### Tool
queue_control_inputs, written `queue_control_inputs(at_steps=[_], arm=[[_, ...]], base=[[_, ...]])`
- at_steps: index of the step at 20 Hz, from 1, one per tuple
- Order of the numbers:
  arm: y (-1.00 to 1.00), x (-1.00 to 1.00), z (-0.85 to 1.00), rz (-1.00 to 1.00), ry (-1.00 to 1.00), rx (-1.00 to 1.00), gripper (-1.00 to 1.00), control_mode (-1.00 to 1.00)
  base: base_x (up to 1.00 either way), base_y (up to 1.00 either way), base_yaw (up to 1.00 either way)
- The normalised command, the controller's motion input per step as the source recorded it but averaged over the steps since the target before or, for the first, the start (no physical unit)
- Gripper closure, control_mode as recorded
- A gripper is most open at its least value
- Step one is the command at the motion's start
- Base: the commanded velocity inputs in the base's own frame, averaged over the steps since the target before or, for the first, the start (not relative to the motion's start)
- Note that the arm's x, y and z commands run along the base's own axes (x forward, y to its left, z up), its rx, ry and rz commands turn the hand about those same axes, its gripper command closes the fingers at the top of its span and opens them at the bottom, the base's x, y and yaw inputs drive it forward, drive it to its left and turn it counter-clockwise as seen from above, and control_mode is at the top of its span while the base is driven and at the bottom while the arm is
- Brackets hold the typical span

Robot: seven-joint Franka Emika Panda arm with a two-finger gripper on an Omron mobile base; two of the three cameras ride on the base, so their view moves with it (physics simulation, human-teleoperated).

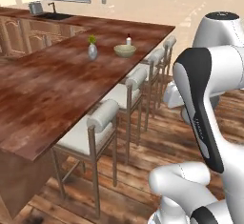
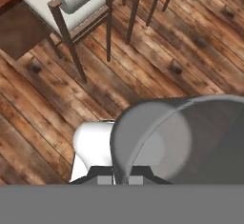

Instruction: There is a bowl on the dining counter. Grab a lemon wedge from the fridge and place it in the bowl. Then get the liquor bottle and glass cup from the cabinet and place them next to the bowl.

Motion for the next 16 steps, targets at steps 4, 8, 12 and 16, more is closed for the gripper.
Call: queue_control_inputs(at_steps=[4,8,12,16], arm=[[0.0,0.0,0.0,0.0,0.0,0.0,1.0,1.0],[0.0,0.0,0.0,0.0,0.0,0.0,1.0,1.0],[0.0,0.0,0.0,0.0,0.0,0.0,1.0,1.0],[0.0,0.0,0.0,0.0,0.0,0.0,1.0,1.0]], base=[[0.57,-1.0,0.43],[0.54,-1.0,0.41],[0.52,-1.0,0.41],[0.52,-1.0,0.42]])
